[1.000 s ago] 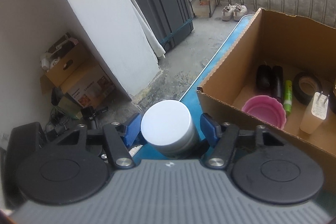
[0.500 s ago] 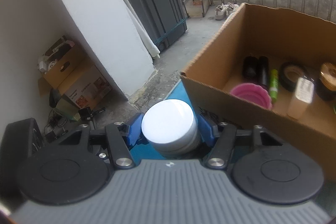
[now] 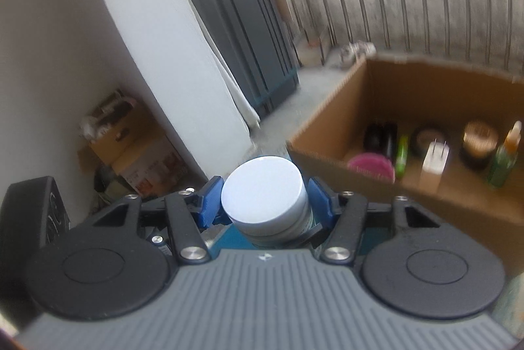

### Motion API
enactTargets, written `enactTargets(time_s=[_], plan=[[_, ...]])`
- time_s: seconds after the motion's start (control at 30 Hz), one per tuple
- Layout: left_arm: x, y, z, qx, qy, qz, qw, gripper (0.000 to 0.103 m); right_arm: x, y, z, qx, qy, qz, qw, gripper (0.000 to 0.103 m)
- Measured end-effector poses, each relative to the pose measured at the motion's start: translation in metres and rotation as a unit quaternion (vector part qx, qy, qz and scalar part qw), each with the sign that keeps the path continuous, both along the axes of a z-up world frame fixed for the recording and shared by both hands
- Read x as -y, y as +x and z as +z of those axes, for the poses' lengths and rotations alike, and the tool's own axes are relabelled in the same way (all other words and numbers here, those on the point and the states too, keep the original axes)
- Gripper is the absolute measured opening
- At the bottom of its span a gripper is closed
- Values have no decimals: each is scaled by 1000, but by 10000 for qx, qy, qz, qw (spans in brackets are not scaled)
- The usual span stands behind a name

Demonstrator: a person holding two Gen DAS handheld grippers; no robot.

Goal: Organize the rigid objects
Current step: 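Grasp the white supplement bottle by its lid with the right tool, then carry the white supplement bottle into the box and lower it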

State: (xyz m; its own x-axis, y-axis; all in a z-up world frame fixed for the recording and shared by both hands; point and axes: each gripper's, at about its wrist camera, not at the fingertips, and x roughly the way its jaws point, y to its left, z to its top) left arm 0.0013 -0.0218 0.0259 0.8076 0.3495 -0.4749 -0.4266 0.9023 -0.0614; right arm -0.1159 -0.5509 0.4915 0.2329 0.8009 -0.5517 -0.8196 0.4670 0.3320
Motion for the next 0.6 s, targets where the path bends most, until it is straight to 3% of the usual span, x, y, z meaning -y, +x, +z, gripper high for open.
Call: enactTargets(time_s=[0.17, 0.3, 0.47, 0.6], plan=[[13, 6, 35, 257, 356, -98, 9990, 54, 22, -1, 41, 444, 289, -16, 9986, 56], [15, 28, 57, 427, 350, -334, 9979, 54, 36, 17, 68, 675, 292, -141, 9972, 56], [10, 79, 67, 380, 12, -789, 9962, 54, 53, 64, 85, 641, 45, -406, 9971, 56], [7, 123, 55, 120, -389, -1116, 9929, 54, 66, 112, 74, 378, -248, -613, 9971, 56]])
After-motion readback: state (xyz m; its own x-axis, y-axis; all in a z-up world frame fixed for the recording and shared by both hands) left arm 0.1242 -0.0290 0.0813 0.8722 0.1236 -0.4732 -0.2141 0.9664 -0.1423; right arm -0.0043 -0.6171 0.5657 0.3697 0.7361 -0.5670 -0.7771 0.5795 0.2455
